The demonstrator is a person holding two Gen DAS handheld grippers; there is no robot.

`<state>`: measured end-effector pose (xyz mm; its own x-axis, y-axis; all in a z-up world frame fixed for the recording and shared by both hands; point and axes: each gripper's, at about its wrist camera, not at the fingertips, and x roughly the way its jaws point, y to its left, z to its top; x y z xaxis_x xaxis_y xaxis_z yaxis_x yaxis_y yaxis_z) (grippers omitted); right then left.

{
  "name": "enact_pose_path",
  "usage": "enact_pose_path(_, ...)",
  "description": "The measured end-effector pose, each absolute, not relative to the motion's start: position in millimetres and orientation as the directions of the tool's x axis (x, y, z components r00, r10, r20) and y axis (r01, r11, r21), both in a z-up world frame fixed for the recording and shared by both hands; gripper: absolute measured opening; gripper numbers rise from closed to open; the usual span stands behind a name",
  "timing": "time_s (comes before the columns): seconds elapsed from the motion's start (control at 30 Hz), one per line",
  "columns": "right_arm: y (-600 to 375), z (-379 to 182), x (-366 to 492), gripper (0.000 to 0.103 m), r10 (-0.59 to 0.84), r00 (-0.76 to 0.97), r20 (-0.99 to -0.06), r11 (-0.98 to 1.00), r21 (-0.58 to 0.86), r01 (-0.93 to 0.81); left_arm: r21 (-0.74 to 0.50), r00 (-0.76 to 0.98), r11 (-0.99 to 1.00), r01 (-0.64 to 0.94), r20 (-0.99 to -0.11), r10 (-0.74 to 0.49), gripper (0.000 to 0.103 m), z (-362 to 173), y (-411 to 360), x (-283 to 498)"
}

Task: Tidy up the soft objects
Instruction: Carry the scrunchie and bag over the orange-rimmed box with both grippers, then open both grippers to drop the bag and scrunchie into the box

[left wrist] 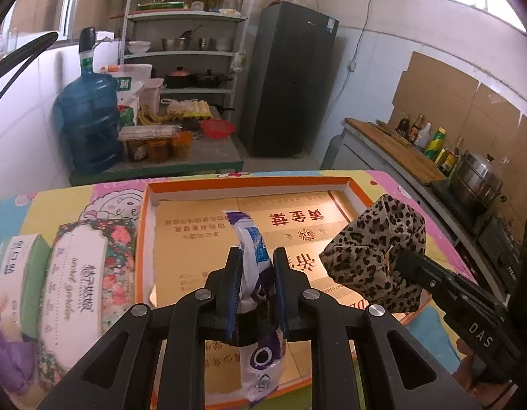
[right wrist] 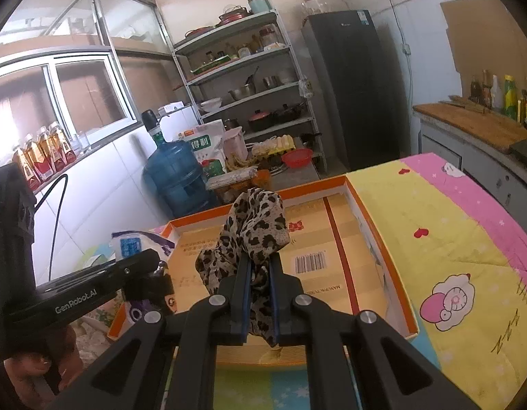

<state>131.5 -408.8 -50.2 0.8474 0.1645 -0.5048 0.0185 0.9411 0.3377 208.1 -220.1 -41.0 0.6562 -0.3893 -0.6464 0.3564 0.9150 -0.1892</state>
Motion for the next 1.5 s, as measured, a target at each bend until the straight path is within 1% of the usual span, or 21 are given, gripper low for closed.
enact_pose_path(0.13,-414,-58,136,0.010,0.176,0.838,-0.516,0.935,0.355,0.023,-0.178,0.652,0.916,0.359,-0.654,-0.382,0.023,-49,-227,212)
enact_pose_path(0.23,-416,-63,140,0.011,0.182,0.832,-0.525,0.932,0.361,0.023,-0.171,0.630,0.919,0.356,-0.682,-0.371,0.025,-59,-233,219)
enact_pose_path(0.27,-416,-64,141,0.011,0.183,0.829,-0.528,0.932,0.361,0.024,-0.171,0.627,0.919,0.356,-0.685,-0.371,0.031,-61,-234,221)
enact_pose_path(0.3,-417,-66,143,0.011,0.184,0.827,-0.531,0.931,0.363,0.025,-0.172,0.630,0.919,0.356,-0.682,-0.372,0.039,-62,-234,221)
enact_pose_path(0.33,-417,-67,143,0.011,0.185,0.826,-0.532,0.931,0.364,0.026,-0.173,0.637,0.919,0.354,-0.675,-0.372,0.042,-63,-234,221)
enact_pose_path(0.4,-418,-69,146,0.011,0.183,0.823,-0.538,0.931,0.364,0.031,-0.166,0.654,0.919,0.357,-0.659,-0.373,0.055,-61,-235,221)
enact_pose_path(0.43,-419,-71,147,0.012,0.181,0.820,-0.542,0.930,0.365,0.036,-0.160,0.663,0.920,0.358,-0.651,-0.371,0.058,-60,-235,220)
enact_pose_path(0.47,-419,-72,148,0.012,0.179,0.819,-0.546,0.930,0.366,0.041,-0.157,0.668,0.920,0.360,-0.645,-0.372,0.065,-60,-235,220)
enact_pose_path(0.5,-420,-74,149,0.014,0.179,0.817,-0.547,0.928,0.369,0.044,-0.155,0.673,0.920,0.359,-0.640,-0.371,0.070,-59,-234,220)
enact_pose_path(0.57,-422,-75,150,0.025,0.174,0.817,-0.549,0.927,0.371,0.052,-0.151,0.681,0.923,0.354,-0.635,-0.365,0.074,-57,-234,219)
enact_pose_path(0.63,-423,-75,149,0.047,0.163,0.822,-0.546,0.928,0.367,0.059,-0.154,0.680,0.923,0.353,-0.636,-0.365,0.074,-56,-233,219)
enact_pose_path(0.7,-423,-74,148,0.051,0.157,0.829,-0.536,0.929,0.365,0.060,-0.163,0.670,0.920,0.355,-0.643,-0.372,0.074,-54,-232,219)
enact_pose_path(0.8,-424,-72,146,0.051,0.145,0.837,-0.528,0.932,0.357,0.064,-0.177,0.662,0.915,0.364,-0.641,-0.387,0.074,-50,-232,216)
enact_pose_path(1.07,-420,-61,137,0.051,0.140,0.848,-0.510,0.933,0.355,0.059,-0.160,0.685,0.910,0.382,-0.612,-0.396,0.074,-35,-228,199)
enact_pose_path(1.3,-411,-48,126,0.051,0.136,0.856,-0.498,0.940,0.339,0.048,-0.124,0.726,0.920,0.373,-0.578,-0.372,0.074,-19,-217,179)
enact_pose_path(1.5,-394,-34,116,0.051,0.138,0.865,-0.483,0.949,0.316,0.025,-0.077,0.778,0.937,0.341,-0.537,-0.327,0.074,-2,-198,161)
